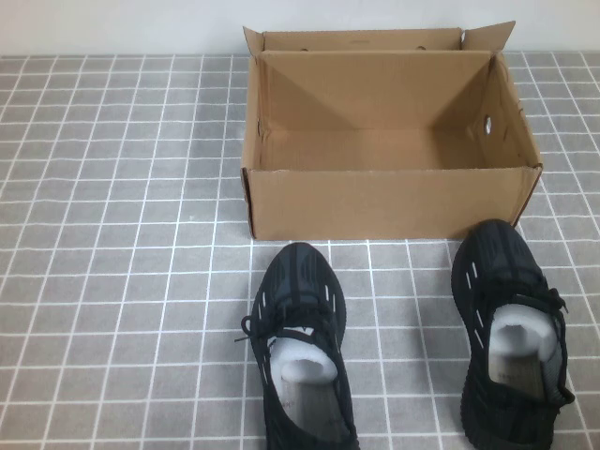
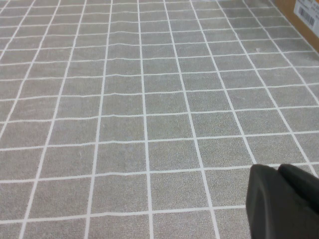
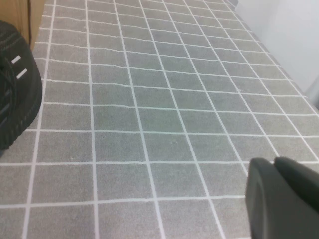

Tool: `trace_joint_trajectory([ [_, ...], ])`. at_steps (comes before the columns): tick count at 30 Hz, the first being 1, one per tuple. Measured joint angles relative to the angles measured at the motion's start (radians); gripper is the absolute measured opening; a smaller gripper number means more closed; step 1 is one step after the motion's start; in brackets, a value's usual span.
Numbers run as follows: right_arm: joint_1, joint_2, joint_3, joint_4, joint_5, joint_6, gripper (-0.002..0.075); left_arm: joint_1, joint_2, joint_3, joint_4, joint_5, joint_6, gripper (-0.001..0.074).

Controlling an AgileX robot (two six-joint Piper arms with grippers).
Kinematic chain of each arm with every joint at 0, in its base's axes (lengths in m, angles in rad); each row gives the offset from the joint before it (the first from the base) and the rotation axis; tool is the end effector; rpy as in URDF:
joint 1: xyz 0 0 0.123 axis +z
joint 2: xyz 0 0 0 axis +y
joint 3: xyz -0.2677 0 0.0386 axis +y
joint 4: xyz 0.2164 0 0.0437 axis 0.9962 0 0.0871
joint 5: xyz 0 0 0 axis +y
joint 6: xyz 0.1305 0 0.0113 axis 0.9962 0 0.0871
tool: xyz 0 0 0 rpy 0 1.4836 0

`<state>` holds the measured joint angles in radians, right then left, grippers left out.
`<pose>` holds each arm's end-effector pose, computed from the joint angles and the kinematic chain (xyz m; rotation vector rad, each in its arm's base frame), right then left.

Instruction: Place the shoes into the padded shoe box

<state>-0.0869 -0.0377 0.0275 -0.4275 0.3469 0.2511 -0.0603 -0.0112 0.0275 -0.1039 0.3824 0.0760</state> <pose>0.0716 -0.0248 0.1689 0.0418 1.7984 -0.2989 0.0732 -0.0095 0.1588 0.0641 1.8801 -0.0918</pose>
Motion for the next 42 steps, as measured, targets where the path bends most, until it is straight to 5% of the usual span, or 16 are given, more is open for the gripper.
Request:
trace_joint_trajectory([
  [27,0.000,0.000,0.000,0.000,-0.091,0.000,-0.0008,0.000,0.000,0.000,0.000,0.000,0.000,-0.0004],
  [42,0.000,0.000,0.000,0.000,-0.763,0.000,-0.0008,0.000,0.000,0.000,0.000,0.000,0.000,-0.0004],
])
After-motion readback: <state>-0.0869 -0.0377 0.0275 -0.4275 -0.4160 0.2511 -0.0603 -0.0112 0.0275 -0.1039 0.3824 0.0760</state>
